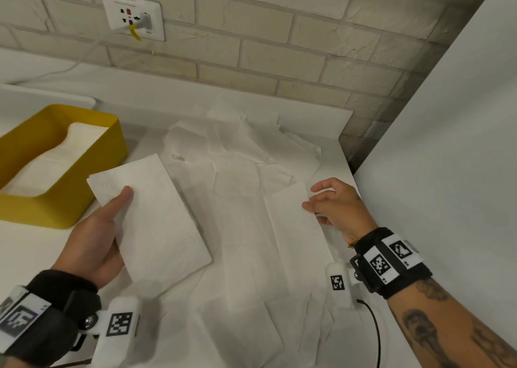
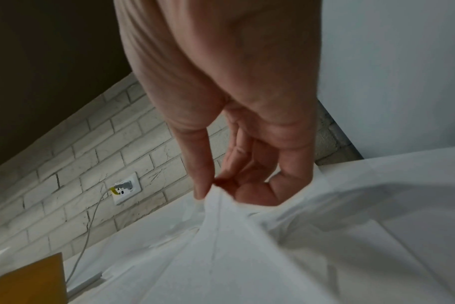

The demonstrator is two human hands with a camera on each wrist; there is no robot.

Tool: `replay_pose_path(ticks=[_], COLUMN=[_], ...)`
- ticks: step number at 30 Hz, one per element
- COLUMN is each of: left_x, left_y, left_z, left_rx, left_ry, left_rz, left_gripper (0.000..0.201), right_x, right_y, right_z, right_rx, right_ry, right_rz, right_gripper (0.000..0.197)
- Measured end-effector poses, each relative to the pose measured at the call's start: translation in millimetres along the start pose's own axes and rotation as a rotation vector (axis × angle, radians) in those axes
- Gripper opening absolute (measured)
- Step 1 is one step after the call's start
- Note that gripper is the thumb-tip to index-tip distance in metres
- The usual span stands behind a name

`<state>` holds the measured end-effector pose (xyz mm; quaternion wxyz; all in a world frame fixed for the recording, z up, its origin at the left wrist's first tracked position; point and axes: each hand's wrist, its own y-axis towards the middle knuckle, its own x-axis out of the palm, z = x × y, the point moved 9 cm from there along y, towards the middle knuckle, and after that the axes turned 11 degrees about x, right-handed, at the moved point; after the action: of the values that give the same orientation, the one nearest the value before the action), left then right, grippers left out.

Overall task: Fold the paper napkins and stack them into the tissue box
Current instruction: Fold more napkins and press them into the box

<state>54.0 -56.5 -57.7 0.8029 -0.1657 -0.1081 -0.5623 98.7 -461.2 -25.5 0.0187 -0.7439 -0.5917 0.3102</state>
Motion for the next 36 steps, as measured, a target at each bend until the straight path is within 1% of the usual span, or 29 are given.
replay_pose_path(ticks=[2, 4, 6, 8, 11, 12, 14, 16, 18, 22, 25, 26, 27, 29, 30, 31, 32, 33, 35, 36], left_x=[0, 0, 0, 0, 1, 2, 3, 5, 2, -4, -2, -2, -2, -3, -3, -4, -4, -3, -2, -2], left_y=[-1, -2, -2, -2, -2, -3, -4, -5, -6, -4, -4, -3, -3, -2, -1, -1, -1, -2, -3, -3], left_z=[3, 6, 7, 9, 8, 8, 8, 9, 10, 9, 9, 7, 6, 2, 1, 2, 3, 5, 7, 7], left_rx=[0.006, 0.01, 0.011, 0.015, 0.007, 0.005, 0.006, 0.006, 0.007, 0.01, 0.016, 0.012, 0.005, -0.011, -0.013, -0.009, -0.004, 0.001, 0.008, 0.01], left_ry=[0.002, -0.002, -0.002, -0.004, -0.01, -0.008, -0.001, 0.002, -0.001, -0.003, -0.002, 0.0, 0.001, -0.003, -0.008, -0.014, -0.019, -0.024, -0.033, -0.036], left_rz=[0.006, 0.01, 0.01, 0.012, 0.015, 0.019, 0.02, 0.016, 0.02, 0.037, 0.027, 0.027, 0.026, 0.019, 0.017, 0.014, 0.011, 0.008, 0.005, 0.002], left_gripper=[0.034, 0.029, 0.029, 0.031, 0.03, 0.029, 0.026, 0.021, 0.02, 0.034, 0.034, 0.034, 0.035, 0.039, 0.04, 0.04, 0.038, 0.037, 0.035, 0.035], right_x=[-1, 0, -1, -1, 9, 14, 27, 35, 35, 37, 50, 59, 72, 99, 107, 110, 109, 103, 82, 73], right_y=[2, 0, -2, -5, -8, -11, -17, -24, -27, -31, -41, -48, -57, -80, -88, -91, -86, -76, -50, -40], right_z=[0, -2, -6, -11, -11, -9, -3, 2, 0, -8, -17, -20, -22, -22, -22, -22, -23, -23, -18, -13], right_rx=[-0.007, -0.028, -0.076, -0.116, -0.055, -0.019, 0.055, 0.087, 0.071, 0.029, -0.063, -0.102, -0.136, -0.198, -0.227, -0.238, -0.229, -0.202, -0.112, -0.068], right_ry=[0.001, -0.015, -0.012, 0.048, 0.171, 0.148, 0.006, -0.131, -0.193, -0.302, -0.319, -0.309, -0.292, -0.272, -0.273, -0.268, -0.257, -0.232, -0.222, -0.252], right_rz=[0.005, -0.008, -0.019, -0.07, -0.207, -0.243, -0.314, -0.36, -0.343, -0.299, -0.336, -0.392, -0.484, -0.718, -0.795, -0.821, -0.781, -0.687, -0.414, -0.306], right_gripper=[0.026, 0.016, 0.011, 0.014, 0.03, 0.035, 0.043, 0.045, 0.042, 0.039, 0.037, 0.035, 0.033, 0.032, 0.03, 0.027, 0.022, 0.016, 0.01, 0.011])
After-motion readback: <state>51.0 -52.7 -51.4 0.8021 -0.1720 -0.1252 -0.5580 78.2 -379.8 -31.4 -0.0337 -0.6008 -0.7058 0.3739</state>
